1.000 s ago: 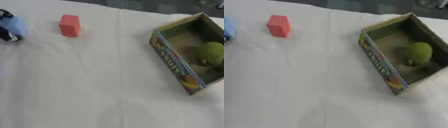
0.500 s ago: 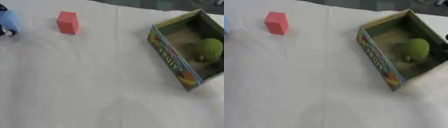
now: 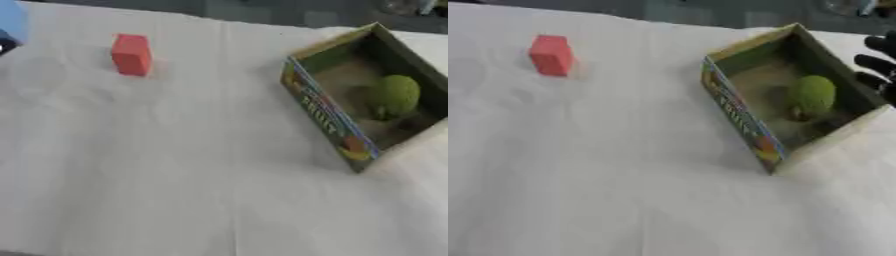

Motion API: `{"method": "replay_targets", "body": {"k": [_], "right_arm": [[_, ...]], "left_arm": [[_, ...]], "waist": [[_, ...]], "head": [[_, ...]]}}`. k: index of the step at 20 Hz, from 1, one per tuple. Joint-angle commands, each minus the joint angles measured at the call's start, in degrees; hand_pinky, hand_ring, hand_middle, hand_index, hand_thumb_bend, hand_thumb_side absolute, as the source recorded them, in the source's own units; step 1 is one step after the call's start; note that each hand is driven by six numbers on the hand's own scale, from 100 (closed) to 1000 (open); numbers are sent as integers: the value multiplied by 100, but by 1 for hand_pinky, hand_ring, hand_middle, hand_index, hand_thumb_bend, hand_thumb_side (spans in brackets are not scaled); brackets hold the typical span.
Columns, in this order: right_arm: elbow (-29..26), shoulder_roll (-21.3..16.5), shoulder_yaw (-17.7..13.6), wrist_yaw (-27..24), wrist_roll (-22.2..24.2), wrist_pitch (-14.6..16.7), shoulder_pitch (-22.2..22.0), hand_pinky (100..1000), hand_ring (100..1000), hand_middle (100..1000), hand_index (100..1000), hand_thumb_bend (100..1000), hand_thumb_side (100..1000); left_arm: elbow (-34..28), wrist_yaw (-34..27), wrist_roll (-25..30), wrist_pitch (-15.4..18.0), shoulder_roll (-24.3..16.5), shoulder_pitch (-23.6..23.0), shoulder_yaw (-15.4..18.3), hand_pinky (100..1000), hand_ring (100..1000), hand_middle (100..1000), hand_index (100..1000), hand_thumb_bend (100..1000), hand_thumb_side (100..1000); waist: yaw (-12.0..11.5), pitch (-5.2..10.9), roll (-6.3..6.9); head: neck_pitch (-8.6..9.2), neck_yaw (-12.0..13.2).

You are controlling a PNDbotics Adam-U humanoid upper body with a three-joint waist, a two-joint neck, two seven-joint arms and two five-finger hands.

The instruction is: Pick up the objects with one hand, pass them to the other hand, and then place them into the box on the other side of the table.

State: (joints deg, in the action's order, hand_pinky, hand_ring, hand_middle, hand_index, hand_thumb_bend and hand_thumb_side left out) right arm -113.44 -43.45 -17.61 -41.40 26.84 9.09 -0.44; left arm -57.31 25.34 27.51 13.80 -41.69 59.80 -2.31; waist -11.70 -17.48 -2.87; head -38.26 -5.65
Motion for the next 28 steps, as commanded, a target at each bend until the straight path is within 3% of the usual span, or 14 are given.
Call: {"method": "replay_targets", "body": {"k": [1,5,12,18,23,28], "right_arm": [[-116,-335,-7,-93,88,54,59,1000,1000,1000,1000,100,529],[-116,-426,44,-99,177,124,70,1000,1000,1000,1000,100,524],[-116,-466,144,-11,298,147,110,1000,1000,1000,1000,100,521],[-116,-500,279,104,485,173,191,1000,1000,1000,1000,100,520],[-116,-515,391,185,687,254,235,1000,1000,1000,1000,100,517],[-116,-516,541,394,851,217,312,1000,1000,1000,1000,100,527]], "left_arm": [[-762,-919,6,-234,-300,-121,-91,457,498,476,550,100,100],[-1658,-1812,-175,-534,-274,-515,-184,449,487,468,542,100,119],[-2904,-2590,-687,-814,102,-1048,-363,465,470,453,525,100,235],[-3670,-2590,-1078,-742,432,-1419,-561,464,468,451,522,100,252],[-4123,-2446,-1280,-537,623,-1604,-730,410,471,453,524,100,212],[-4400,-2219,-1436,-371,890,-1683,-882,411,474,456,525,100,184]], "waist": [[-18,272,105],[-30,311,110],[-33,338,90],[-37,328,69],[-37,317,67],[-40,306,68]], "head": [[-48,-68],[-113,-195],[-158,-420],[-168,-457],[-306,-590],[-303,-573]]}}
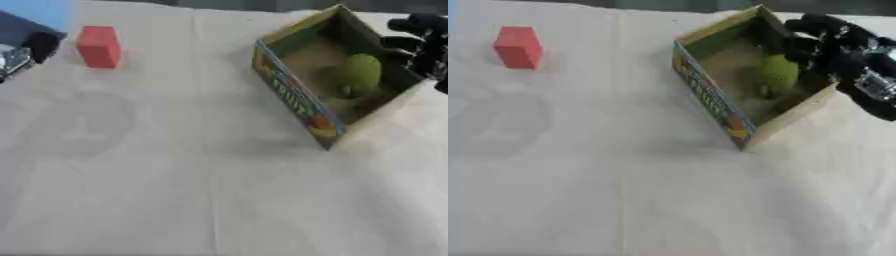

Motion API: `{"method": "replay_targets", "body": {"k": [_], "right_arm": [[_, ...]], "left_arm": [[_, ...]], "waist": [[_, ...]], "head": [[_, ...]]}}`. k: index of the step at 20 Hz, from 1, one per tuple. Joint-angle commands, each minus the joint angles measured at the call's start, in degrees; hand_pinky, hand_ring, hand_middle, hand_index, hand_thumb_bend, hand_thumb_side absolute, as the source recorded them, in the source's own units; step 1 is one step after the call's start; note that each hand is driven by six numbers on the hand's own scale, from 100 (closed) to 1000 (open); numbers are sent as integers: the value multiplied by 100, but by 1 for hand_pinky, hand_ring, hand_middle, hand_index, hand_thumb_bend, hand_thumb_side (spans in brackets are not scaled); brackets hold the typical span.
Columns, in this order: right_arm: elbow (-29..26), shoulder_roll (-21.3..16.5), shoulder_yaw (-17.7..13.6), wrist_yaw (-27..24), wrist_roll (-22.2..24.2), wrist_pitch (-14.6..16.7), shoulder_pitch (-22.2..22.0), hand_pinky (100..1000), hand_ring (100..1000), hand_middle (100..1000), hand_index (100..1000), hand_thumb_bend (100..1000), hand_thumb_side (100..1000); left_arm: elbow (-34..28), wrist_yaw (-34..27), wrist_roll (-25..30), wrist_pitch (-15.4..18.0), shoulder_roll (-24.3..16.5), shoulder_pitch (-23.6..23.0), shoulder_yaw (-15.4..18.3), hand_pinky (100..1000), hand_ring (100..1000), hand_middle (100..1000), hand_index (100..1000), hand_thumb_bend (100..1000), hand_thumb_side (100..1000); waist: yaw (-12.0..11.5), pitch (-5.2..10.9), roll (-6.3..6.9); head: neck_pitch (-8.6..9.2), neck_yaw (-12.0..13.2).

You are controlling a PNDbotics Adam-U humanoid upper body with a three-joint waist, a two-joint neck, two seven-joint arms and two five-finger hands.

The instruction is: Pick up the objects with one hand, pass them to the other hand, and then place them into the box on the other side of the table.

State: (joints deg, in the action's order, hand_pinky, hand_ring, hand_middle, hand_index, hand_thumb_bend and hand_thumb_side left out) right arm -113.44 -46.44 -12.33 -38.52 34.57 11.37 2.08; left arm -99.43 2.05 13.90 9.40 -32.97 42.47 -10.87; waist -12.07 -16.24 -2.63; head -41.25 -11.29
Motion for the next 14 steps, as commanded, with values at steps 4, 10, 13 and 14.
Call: {"method": "replay_targets", "body": {"k": [4,10,13,14], "right_arm": [[-115,-237,137,220,208,-10,143,1000,1000,1000,1000,100,529],[-115,-306,315,286,529,111,345,1000,1000,1000,1000,100,520],[-115,-424,377,287,616,339,509,1000,1000,1000,1000,100,478],[-115,-480,412,287,639,449,588,1000,1000,1000,1000,100,449]], "left_arm": [[-231,238,-114,151,176,63,-111,404,472,454,522,100,189],[-249,304,219,206,322,51,-243,396,466,451,519,100,163],[-185,489,557,248,365,53,-315,396,467,451,521,100,151],[-158,558,624,263,403,55,-344,396,467,451,520,100,146]], "waist": [[-8,176,49],[-28,166,48],[-28,175,42],[-27,182,38]], "head": [[25,38],[58,47],[78,67],[89,82]]}}
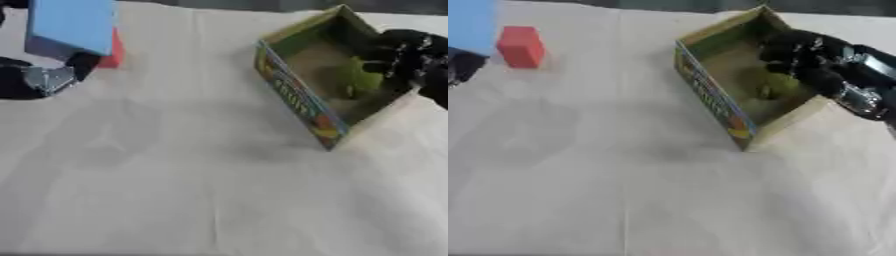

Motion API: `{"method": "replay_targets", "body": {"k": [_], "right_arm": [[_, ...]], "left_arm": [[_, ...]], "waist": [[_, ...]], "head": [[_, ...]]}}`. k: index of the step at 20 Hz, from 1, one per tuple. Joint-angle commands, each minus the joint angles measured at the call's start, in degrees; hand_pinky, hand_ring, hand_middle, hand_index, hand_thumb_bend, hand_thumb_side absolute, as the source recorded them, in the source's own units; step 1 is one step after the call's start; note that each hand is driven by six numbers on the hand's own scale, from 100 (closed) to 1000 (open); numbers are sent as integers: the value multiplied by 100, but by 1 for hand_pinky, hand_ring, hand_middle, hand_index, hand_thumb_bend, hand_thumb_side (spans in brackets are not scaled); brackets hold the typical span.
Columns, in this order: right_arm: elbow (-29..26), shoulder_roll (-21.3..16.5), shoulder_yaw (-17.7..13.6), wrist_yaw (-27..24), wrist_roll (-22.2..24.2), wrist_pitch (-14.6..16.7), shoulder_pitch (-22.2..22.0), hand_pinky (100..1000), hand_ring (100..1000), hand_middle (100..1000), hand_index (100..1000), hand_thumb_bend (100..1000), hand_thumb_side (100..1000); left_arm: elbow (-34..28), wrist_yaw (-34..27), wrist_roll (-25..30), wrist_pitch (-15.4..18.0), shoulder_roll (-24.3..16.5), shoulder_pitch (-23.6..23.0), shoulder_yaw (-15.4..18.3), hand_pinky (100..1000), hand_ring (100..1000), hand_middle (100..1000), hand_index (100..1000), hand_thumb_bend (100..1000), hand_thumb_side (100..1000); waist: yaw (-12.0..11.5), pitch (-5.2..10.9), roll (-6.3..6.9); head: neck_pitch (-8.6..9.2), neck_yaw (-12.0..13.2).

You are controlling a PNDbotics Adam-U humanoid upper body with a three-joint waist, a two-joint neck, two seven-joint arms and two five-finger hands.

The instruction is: Pick up the objects with one hand, pass them to the other hand, and then place them into the box on the other side of the table.

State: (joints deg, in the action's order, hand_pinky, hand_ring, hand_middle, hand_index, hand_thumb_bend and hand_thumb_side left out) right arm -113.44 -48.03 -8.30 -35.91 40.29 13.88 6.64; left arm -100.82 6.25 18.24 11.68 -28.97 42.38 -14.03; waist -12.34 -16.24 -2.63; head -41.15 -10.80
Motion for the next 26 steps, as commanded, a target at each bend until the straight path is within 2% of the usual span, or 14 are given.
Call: {"method": "replay_targets", "body": {"k": [1,5,7,12,18,26], "right_arm": [[-115,-380,52,32,84,321,221,1000,1000,1000,1000,100,429],[-115,-551,277,180,117,811,612,1000,1000,1000,999,100,300],[-115,-561,408,309,127,1014,811,993,1000,1000,989,100,200],[-115,-490,756,783,112,1308,1213,978,1000,1000,978,100,147],[-115,-263,1083,1278,63,1241,1577,973,1000,1000,982,100,130],[-115,18,1314,1596,-10,1005,2005,958,1000,1000,998,100,100]], "left_arm": [[14,209,243,57,53,68,-58,396,468,452,521,100,138],[133,582,321,218,315,84,-145,403,472,455,525,100,100],[200,826,324,317,445,73,-159,406,474,457,526,100,100],[443,1341,364,445,684,5,-188,405,474,456,525,100,100],[649,1919,264,426,911,-87,-124,405,474,457,527,100,100],[767,2900,-91,427,1394,-234,-7,407,475,458,529,100,100]], "waist": [[3,189,33],[21,229,5],[36,249,-5],[65,303,-13],[94,340,-13],[130,380,-32]], "head": [[83,49],[112,106],[134,115],[68,102],[-14,-1],[-153,-93]]}}
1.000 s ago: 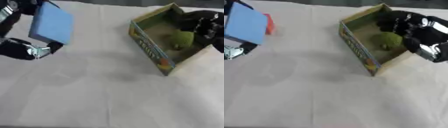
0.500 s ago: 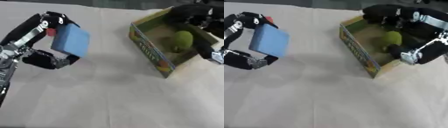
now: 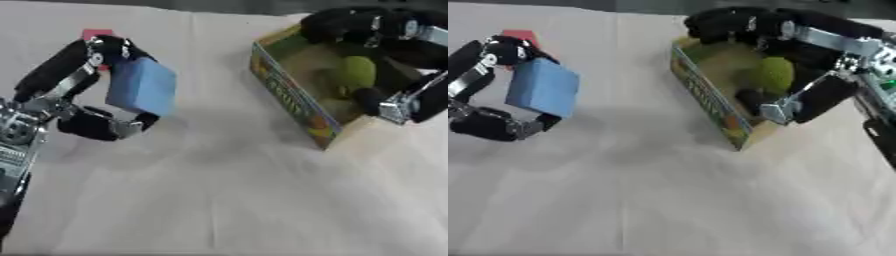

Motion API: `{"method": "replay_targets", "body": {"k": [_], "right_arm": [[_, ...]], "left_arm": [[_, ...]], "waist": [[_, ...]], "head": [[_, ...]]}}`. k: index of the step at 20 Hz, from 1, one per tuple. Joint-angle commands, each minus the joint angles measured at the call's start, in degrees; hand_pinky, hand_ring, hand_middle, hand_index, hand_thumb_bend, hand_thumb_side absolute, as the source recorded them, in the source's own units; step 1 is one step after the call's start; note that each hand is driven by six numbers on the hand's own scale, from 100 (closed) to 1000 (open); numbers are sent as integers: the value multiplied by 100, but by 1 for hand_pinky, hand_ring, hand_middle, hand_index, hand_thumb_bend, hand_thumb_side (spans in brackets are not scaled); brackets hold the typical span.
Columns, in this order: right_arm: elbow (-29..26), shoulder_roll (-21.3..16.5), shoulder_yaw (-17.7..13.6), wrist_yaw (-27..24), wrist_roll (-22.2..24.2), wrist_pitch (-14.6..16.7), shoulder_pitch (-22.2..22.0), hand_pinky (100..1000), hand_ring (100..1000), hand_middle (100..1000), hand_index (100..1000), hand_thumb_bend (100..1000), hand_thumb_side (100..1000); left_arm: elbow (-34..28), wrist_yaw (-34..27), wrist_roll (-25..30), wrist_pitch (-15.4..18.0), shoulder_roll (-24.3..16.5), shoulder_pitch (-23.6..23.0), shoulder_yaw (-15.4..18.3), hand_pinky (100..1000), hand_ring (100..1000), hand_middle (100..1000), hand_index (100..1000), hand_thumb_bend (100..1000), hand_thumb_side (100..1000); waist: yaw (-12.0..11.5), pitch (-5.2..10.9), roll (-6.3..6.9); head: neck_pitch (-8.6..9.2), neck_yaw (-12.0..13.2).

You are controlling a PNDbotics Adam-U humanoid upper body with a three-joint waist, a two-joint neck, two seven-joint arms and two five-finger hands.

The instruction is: Pick up the objects with one hand, pass them to the other hand, and then place them into the box on the other side of the table.

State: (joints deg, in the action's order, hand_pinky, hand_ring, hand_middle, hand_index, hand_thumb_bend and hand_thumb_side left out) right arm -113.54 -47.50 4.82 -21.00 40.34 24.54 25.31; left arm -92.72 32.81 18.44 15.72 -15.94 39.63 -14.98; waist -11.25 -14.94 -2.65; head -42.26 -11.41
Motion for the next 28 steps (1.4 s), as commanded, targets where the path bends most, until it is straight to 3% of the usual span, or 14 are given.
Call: {"method": "replay_targets", "body": {"k": [1,7,14,21,28], "right_arm": [[-105,12,23,164,-29,-103,193,957,1000,1000,998,100,100],[-105,354,158,641,-83,-391,490,946,1000,1000,983,100,100],[-105,759,396,1435,-83,-410,682,948,1000,1000,983,100,118],[-105,1274,571,2085,-90,-509,819,950,1000,1000,976,100,131],[-105,1637,528,2654,-326,-609,877,908,1000,926,957,100,100]], "left_arm": [[-40,348,-157,43,152,19,102,408,475,459,530,100,100],[-102,1058,-502,195,473,-141,141,418,482,463,534,100,100],[-77,1743,-814,313,729,-235,173,424,486,466,537,100,100],[-102,2039,-1135,334,1039,-237,248,421,483,464,536,100,100],[-281,2102,-1366,318,1264,-212,243,408,471,462,534,100,100]], "waist": [[32,258,-35],[87,301,-52],[104,312,-88],[71,304,-182],[-15,274,-210]], "head": [[-62,-40],[-170,-29],[-185,-21],[-185,57],[-185,-34]]}}
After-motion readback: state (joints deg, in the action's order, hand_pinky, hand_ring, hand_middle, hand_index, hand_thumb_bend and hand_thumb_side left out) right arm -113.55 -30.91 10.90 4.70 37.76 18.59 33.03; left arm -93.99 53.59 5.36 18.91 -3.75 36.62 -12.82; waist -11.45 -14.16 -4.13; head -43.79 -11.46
